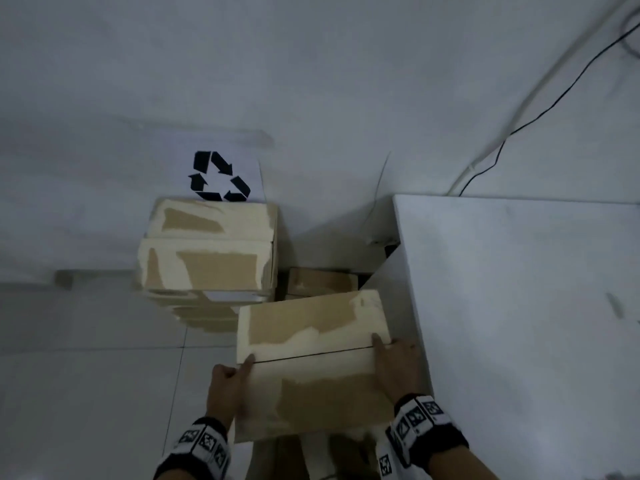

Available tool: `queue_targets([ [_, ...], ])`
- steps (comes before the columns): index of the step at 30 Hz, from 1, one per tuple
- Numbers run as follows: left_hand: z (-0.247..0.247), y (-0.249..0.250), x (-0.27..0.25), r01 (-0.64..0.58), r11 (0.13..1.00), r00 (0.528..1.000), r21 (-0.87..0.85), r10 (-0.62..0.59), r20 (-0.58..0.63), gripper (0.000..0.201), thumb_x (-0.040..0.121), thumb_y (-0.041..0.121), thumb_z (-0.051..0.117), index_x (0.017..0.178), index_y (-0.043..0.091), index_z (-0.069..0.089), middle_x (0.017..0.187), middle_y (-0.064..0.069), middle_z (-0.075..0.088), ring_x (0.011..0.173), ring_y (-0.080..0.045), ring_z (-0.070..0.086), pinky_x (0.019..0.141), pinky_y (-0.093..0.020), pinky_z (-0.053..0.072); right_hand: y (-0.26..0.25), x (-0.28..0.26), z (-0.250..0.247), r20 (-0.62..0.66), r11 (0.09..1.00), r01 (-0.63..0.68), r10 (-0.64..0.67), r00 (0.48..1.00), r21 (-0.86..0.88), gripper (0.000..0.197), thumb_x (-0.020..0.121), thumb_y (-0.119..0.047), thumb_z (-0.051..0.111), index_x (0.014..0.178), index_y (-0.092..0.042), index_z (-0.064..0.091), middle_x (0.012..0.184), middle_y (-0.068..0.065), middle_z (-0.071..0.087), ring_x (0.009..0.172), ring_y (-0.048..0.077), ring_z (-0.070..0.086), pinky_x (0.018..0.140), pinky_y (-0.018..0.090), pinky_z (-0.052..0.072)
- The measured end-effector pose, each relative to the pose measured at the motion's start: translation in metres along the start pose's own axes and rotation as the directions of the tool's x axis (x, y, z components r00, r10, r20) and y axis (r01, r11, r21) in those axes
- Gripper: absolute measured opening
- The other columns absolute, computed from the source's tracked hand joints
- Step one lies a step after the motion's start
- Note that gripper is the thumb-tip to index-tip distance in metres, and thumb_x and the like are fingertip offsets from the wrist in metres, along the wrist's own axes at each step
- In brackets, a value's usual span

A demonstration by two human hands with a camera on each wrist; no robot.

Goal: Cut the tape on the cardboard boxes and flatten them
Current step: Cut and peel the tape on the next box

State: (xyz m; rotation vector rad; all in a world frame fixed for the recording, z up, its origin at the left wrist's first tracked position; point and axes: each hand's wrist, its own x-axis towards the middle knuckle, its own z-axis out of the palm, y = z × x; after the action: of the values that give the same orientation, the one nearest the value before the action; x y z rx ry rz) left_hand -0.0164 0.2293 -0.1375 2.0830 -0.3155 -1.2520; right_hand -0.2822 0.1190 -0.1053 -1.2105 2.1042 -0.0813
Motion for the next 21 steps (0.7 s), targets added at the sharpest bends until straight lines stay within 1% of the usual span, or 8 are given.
queue_targets([
  [2, -0.011, 0.007, -0.017, -0.057, 0.998, 0.998, -0.005, 0.057, -0.036, 0.062, 0.087, 0.039, 0.067, 0.046, 0.02, 0.025, 0.044, 0.002, 0.023, 0.044, -0.014, 0.029, 0.057, -0.028, 0.024, -0.012, -0.005, -0.019, 0.014, 0.994, 0.107, -0.108, 0.994, 0.028, 0.06, 0.095, -0.058, 0.047, 0.11, 0.0, 0.057, 0.109, 0.015, 0.062, 0.096, 0.028, 0.058, 0.084, 0.032, 0.046],
  [4, -0.023, 0.011, -0.036, -0.118, 0.992, 0.991, -0.046, 0.115, -0.064, 0.055, 0.084, 0.046, 0.068, 0.05, 0.017, 0.035, 0.048, 0.001, 0.034, 0.047, -0.016, 0.035, 0.056, -0.027, 0.027, -0.023, -0.01, -0.04, 0.026, 0.973, 0.203, -0.207, 0.978, 0.112, 0.051, 0.094, -0.053, 0.053, 0.11, -0.005, 0.054, 0.107, 0.008, 0.056, 0.094, 0.023, 0.052, 0.083, 0.033, 0.045],
  [6, -0.032, 0.014, -0.054, -0.16, 0.984, 0.982, -0.083, 0.151, -0.113, 0.051, 0.076, 0.058, 0.069, 0.076, 0.008, 0.056, 0.068, -0.002, 0.054, 0.064, -0.018, 0.052, 0.06, -0.03, 0.039, -0.034, -0.015, -0.06, 0.031, 0.943, 0.306, -0.312, 0.949, 0.133, 0.05, 0.095, -0.048, 0.055, 0.121, -0.005, 0.056, 0.109, 0.008, 0.056, 0.1, 0.025, 0.051, 0.085, 0.034, 0.045],
  [8, -0.041, 0.018, -0.074, -0.199, 0.976, 0.971, -0.087, 0.184, -0.155, 0.065, 0.071, 0.065, 0.07, 0.105, 0.011, 0.063, 0.092, -0.003, 0.066, 0.085, -0.022, 0.062, 0.074, -0.035, 0.05, -0.042, -0.022, -0.08, 0.053, 0.914, 0.376, -0.388, 0.92, 0.155, 0.051, 0.097, -0.043, 0.056, 0.129, -0.003, 0.056, 0.1, 0.0, 0.052, 0.109, 0.032, 0.053, 0.088, 0.031, 0.043],
  [11, -0.045, 0.033, -0.115, -0.26, 0.958, 0.943, -0.124, 0.224, -0.248, 0.069, 0.064, 0.07, 0.073, 0.109, 0.018, 0.066, 0.102, -0.003, 0.07, 0.094, -0.024, 0.065, 0.088, -0.046, 0.053, -0.042, -0.027, -0.106, 0.089, 0.878, 0.443, -0.464, 0.882, 0.184, 0.055, 0.095, -0.046, 0.058, 0.132, -0.005, 0.054, 0.121, 0.013, 0.051, 0.116, 0.034, 0.051, 0.096, 0.036, 0.043],
  [14, -0.034, 0.057, -0.159, -0.403, 0.903, 0.88, -0.147, 0.338, -0.333, 0.048, 0.076, 0.054, 0.072, 0.101, 0.014, 0.067, 0.097, -0.005, 0.069, 0.091, -0.025, 0.064, 0.084, -0.044, 0.054, -0.036, -0.031, -0.139, 0.055, 0.807, 0.53, -0.561, 0.826, 0.261, 0.053, 0.093, -0.048, 0.06, 0.13, -0.01, 0.054, 0.125, 0.014, 0.049, 0.107, 0.027, 0.051, 0.091, 0.035, 0.044],
  [18, -0.001, 0.098, -0.202, -0.57, 0.808, 0.795, -0.153, 0.494, -0.353, 0.04, 0.084, 0.044, 0.068, 0.104, 0.01, 0.063, 0.095, -0.004, 0.066, 0.086, -0.018, 0.061, 0.071, -0.027, 0.047, -0.02, -0.026, -0.201, -0.061, 0.718, 0.609, -0.629, 0.775, 0.338, 0.046, 0.093, -0.048, 0.06, 0.124, -0.014, 0.056, 0.118, 0.011, 0.052, 0.098, 0.021, 0.051, 0.078, 0.03, 0.039],
  [21, 0.041, 0.13, -0.217, -0.651, 0.748, 0.746, -0.128, 0.599, -0.292, 0.038, 0.088, 0.042, 0.065, 0.113, 0.014, 0.061, 0.099, -0.004, 0.064, 0.089, -0.019, 0.059, 0.071, -0.025, 0.045, 0.005, -0.009, -0.25, -0.2, 0.72, 0.623, -0.591, 0.782, 0.307, 0.049, 0.086, -0.06, 0.059, 0.12, -0.024, 0.057, 0.113, 0.003, 0.057, 0.108, 0.026, 0.052, 0.089, 0.039, 0.042],
])
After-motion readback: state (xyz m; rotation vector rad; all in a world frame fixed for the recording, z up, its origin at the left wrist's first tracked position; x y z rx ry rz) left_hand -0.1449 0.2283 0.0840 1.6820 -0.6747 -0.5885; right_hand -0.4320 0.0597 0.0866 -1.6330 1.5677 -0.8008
